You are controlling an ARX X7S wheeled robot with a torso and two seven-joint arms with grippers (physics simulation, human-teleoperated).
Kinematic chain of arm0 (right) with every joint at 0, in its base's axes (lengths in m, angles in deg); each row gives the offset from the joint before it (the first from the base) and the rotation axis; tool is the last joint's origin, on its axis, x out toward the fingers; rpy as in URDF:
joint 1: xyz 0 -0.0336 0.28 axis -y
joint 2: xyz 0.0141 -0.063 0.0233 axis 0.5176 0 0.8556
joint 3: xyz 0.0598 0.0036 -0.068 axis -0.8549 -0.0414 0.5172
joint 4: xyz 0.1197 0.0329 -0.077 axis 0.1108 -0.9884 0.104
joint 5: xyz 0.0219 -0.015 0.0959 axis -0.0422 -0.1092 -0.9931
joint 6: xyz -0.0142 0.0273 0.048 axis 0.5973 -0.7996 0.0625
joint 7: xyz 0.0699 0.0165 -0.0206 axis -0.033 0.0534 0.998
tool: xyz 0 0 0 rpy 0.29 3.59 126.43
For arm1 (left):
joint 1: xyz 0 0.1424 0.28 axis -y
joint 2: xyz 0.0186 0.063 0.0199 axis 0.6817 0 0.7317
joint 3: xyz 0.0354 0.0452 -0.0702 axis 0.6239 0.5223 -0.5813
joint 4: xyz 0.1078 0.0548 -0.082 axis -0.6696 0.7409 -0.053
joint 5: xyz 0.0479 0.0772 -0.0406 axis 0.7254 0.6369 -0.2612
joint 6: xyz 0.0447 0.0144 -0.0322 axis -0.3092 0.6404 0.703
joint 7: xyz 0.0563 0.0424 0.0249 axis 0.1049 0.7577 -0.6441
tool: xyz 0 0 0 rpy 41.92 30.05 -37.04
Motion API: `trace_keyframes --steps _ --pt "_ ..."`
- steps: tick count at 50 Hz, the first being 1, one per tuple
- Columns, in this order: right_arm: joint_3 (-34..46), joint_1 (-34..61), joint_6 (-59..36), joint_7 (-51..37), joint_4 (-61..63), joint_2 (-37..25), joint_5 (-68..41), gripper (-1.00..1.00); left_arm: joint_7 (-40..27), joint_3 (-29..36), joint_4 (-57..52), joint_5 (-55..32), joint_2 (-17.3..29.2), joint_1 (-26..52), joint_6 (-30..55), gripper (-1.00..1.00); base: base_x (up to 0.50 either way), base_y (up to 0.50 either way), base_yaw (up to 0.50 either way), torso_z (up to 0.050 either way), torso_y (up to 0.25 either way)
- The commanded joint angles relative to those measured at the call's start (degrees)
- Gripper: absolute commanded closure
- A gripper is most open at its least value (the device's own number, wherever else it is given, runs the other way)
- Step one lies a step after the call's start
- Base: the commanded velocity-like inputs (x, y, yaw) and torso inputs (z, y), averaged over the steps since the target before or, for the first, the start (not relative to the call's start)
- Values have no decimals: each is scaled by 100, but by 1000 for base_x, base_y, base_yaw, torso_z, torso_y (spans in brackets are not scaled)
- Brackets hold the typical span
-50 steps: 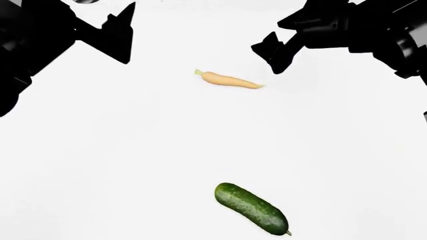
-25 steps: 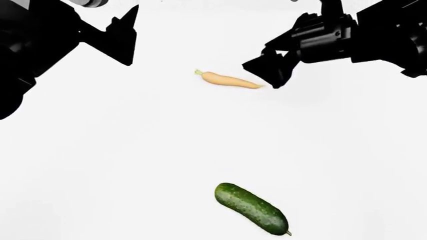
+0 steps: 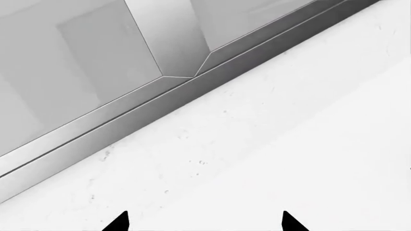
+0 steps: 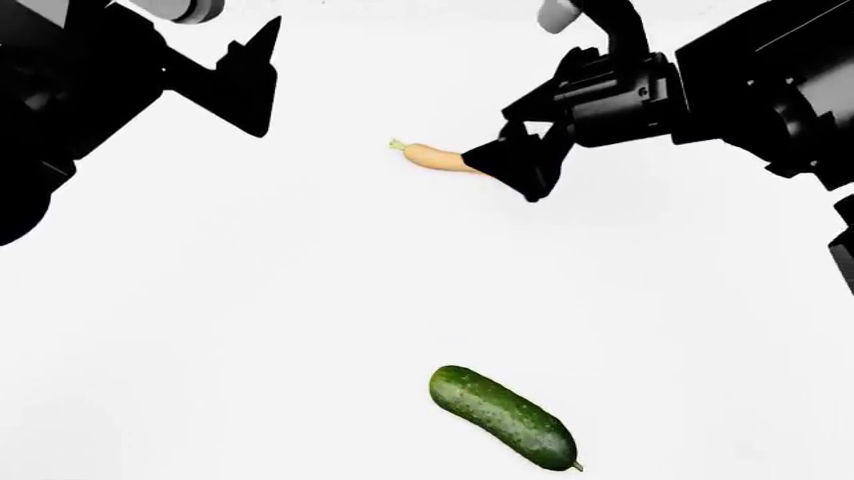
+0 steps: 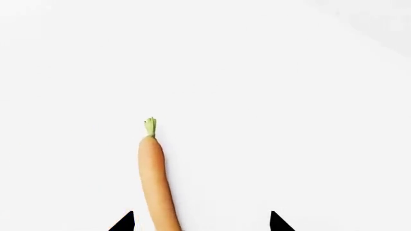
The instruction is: Place the two vegetables and bowl onto the tray for setting up a vegetable dip station.
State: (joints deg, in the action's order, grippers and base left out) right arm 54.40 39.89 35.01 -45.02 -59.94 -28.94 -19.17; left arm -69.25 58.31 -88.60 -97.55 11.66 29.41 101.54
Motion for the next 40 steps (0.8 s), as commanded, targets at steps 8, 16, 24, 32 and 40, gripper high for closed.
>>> trace_keyframes --steps 8,16,24,32,40 --pt "270 -168 577 85 -547 415 467 -100 23 3 9 1 32 -71 -71 -100 0 0 0 0 0" --pt "420 -318 390 140 -132 392 406 -100 20 -8 -11 -9 60 -92 -85 -100 0 0 0 0 0" --pt "471 -354 394 141 -94 456 430 -100 36 -22 17 0 83 -148 -150 -100 0 0 0 0 0" --pt "556 -357 516 225 -179 503 539 -100 46 -29 50 18 88 -207 -224 -100 0 0 0 0 -2" --pt "677 -491 670 268 -328 599 669 -100 47 -37 49 16 111 -261 -263 -100 0 2 4 0 -5"
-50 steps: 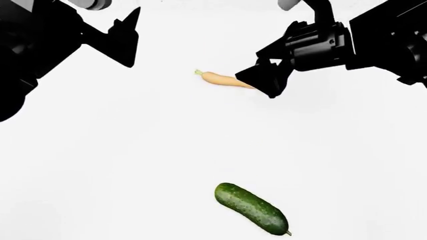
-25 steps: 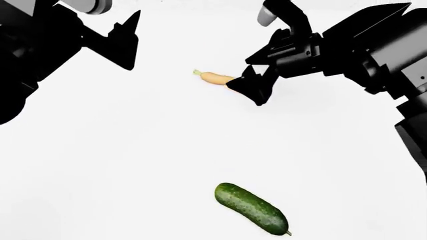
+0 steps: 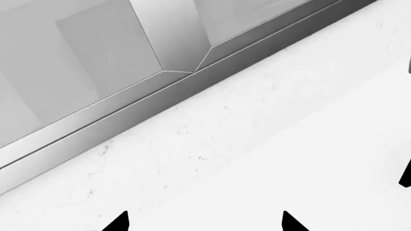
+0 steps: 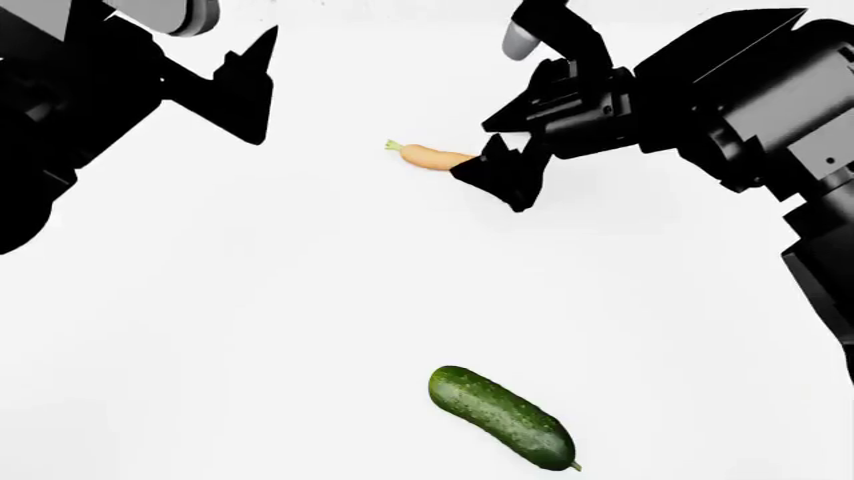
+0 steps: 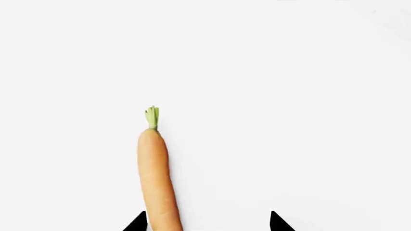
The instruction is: Place the two vegetables and bowl onto the tray for setting up a vegetable dip station.
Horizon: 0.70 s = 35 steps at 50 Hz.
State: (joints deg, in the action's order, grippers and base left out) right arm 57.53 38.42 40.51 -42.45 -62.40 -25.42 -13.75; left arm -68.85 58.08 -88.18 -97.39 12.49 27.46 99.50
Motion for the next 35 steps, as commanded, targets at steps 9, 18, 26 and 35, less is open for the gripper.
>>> trace_keyframes --steps 9,18,26,35 --pt "438 -443 138 69 -215 309 162 100 34 5 42 23 24 -94 -109 -100 1 2 5 -2 -5" --pt "427 -464 188 95 -427 348 180 100 84 89 179 128 -47 -98 -200 -100 0 0 0 -2 -6" --pt "435 -494 194 35 -415 328 205 100 102 106 218 147 -56 -131 -242 -100 0 0 0 -3 -5" --pt "325 -506 221 -166 -162 191 165 100 57 66 132 78 -31 -144 -201 -100 0 0 0 -1 -6"
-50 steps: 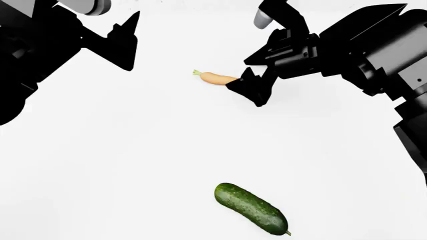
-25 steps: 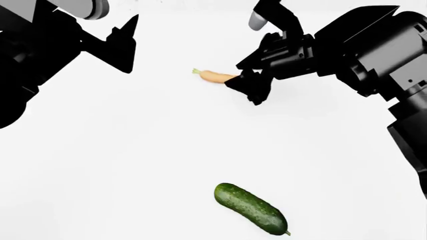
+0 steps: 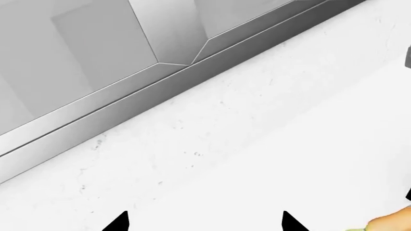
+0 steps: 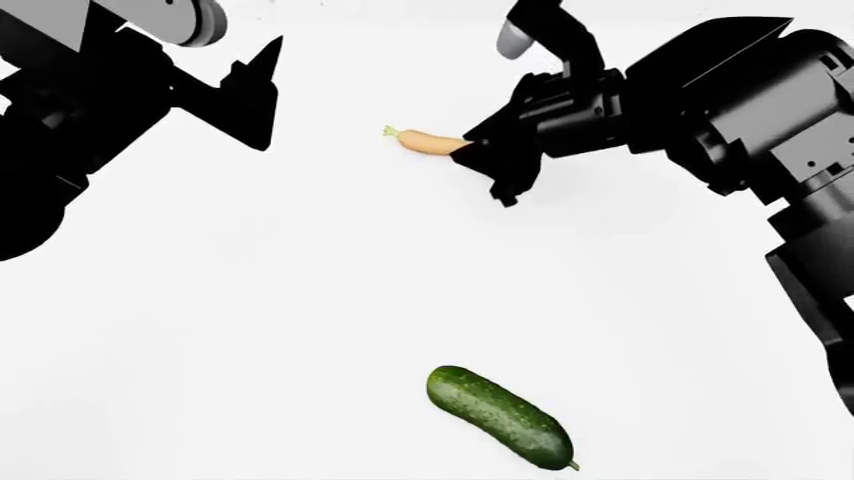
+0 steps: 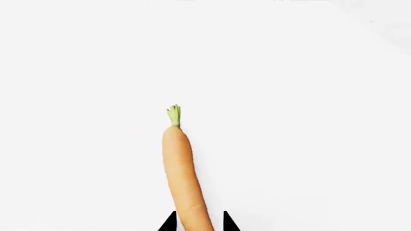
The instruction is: Place the two vegetables and bowl onto the tray for setting up a vegetable dip station.
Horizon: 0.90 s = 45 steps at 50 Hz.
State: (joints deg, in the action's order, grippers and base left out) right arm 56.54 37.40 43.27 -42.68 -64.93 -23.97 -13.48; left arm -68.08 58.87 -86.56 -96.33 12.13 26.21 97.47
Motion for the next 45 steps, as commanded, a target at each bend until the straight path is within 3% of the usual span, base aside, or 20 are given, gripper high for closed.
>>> trace_keyframes --steps 1,27,32,37,45 --pt "402 -384 -103 -159 189 -3 100 100 -24 -14 -47 -39 8 -16 14 -100 0 0 0 -11 0" --pt "-209 305 -928 -1073 1587 -795 -352 100 583 -17 -927 -375 464 196 26 -100 0 0 0 0 -1" --pt "-254 330 -1113 -1226 1903 -985 -436 100 1366 103 -968 -442 608 349 -172 -100 0 0 0 0 0" --pt "-291 344 -1278 -1359 2166 -1137 -515 100 2701 107 -1305 -497 1133 78 -964 -100 0 0 0 0 0" --pt "-261 376 -1367 -1423 2274 -1158 -507 100 3717 147 -1570 -987 1567 18 -1069 -100 0 0 0 0 0"
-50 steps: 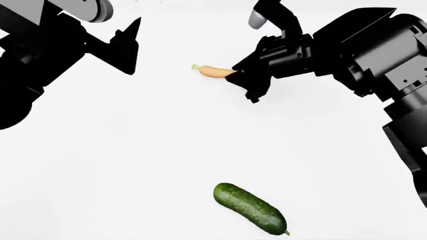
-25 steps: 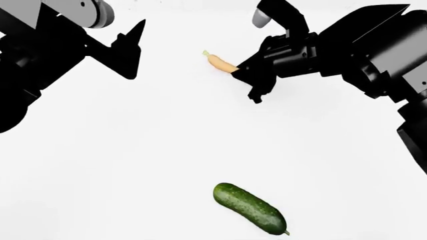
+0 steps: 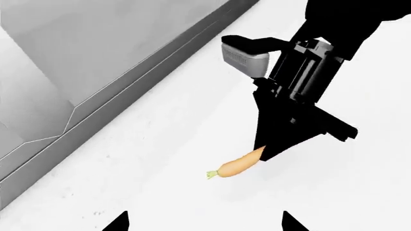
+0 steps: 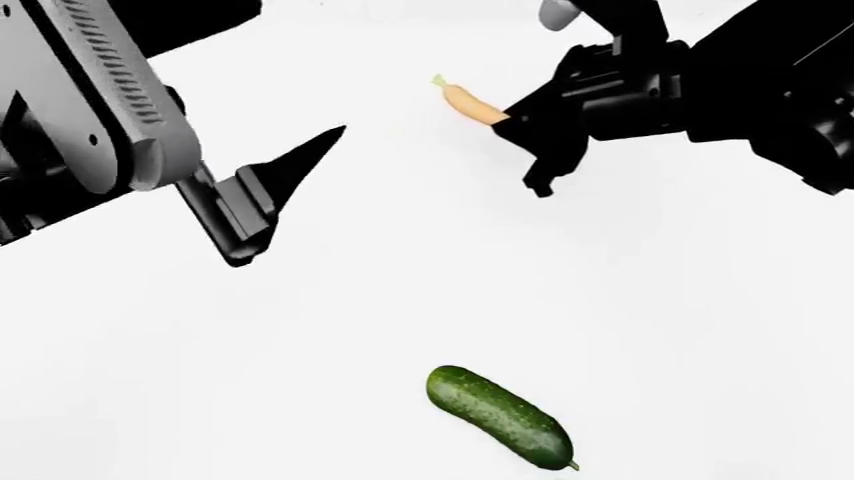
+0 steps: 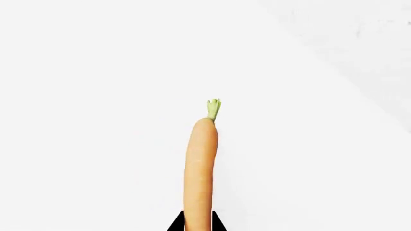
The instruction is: Place the two vegetables and bowl onto the tray for setting up a vegetable dip station.
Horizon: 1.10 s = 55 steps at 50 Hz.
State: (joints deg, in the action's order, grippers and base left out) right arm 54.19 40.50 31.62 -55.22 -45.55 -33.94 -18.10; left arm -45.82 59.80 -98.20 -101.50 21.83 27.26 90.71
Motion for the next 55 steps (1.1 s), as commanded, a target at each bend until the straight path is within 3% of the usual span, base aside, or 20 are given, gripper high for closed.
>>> trace_keyframes --steps 1,8,18,45,55 --pt "-14 79 -209 -160 333 -164 -34 100 1707 24 -498 -697 726 -126 -401 -100 0 0 0 0 0" --pt "16 73 -248 -195 408 -206 -19 100 2163 -113 -603 -1905 966 134 23 -100 0 0 0 0 0" --pt "26 58 -340 -292 585 -299 -39 100 2401 -78 -1013 -2631 1081 529 503 -100 0 0 0 0 0" --pt "-84 -60 -376 -486 934 -579 -155 100 2400 872 -1517 -2236 -178 1392 1570 -100 0 0 0 0 0" --pt "-150 -150 -407 -578 1140 -774 -248 100 2420 1184 -1293 -1674 -663 1515 1615 -100 0 0 0 0 0"
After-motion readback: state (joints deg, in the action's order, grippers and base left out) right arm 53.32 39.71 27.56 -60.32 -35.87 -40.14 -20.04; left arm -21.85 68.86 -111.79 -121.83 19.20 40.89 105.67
